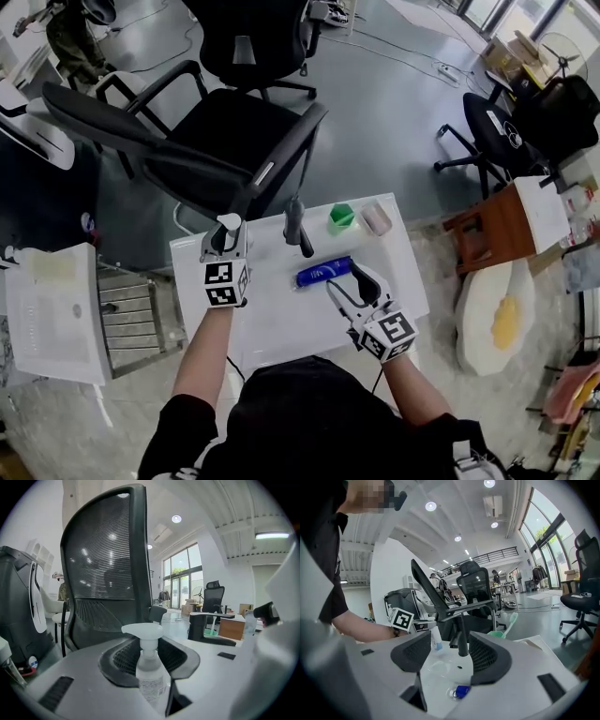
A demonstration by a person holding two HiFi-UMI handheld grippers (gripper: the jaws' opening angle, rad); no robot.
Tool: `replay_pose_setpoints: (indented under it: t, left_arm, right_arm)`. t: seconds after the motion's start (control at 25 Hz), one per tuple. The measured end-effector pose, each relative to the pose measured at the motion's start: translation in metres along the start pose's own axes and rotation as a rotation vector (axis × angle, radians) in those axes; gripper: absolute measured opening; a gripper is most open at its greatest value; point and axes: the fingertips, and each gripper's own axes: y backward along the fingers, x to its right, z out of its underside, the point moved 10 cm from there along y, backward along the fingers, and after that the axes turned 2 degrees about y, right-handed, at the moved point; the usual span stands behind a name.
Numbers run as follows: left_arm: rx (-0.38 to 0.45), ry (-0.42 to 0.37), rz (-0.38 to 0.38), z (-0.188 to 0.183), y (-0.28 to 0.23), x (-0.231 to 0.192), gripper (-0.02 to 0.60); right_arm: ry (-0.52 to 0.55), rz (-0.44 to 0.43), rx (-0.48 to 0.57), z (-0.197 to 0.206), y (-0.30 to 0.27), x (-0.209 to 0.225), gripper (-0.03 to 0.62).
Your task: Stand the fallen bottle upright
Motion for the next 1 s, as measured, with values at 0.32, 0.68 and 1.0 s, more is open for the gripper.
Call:
replay_pose_setpoints:
  t: [0.32, 0.68, 1.0]
  left_arm:
    - [0.003, -0.044, 0.0, -0.002, -0.01, 0.006, 0.127]
    - [-0.036, -0.015, 0.059, 0.0, -0.009, 0.008, 0.26]
    - [-0.061, -0.002, 0.068, 0.005, 0.0, 0.007, 0.327]
  right_arm:
    - [-0.004, 0.03, -0.002, 0.006, 0.006, -0.004, 0.267]
    - [0.005, 0.03, 0.006, 0.004, 0.003, -0.002, 0.267]
    - [0.018, 0.022, 0.025, 0.0, -0.001, 0.0, 0.266]
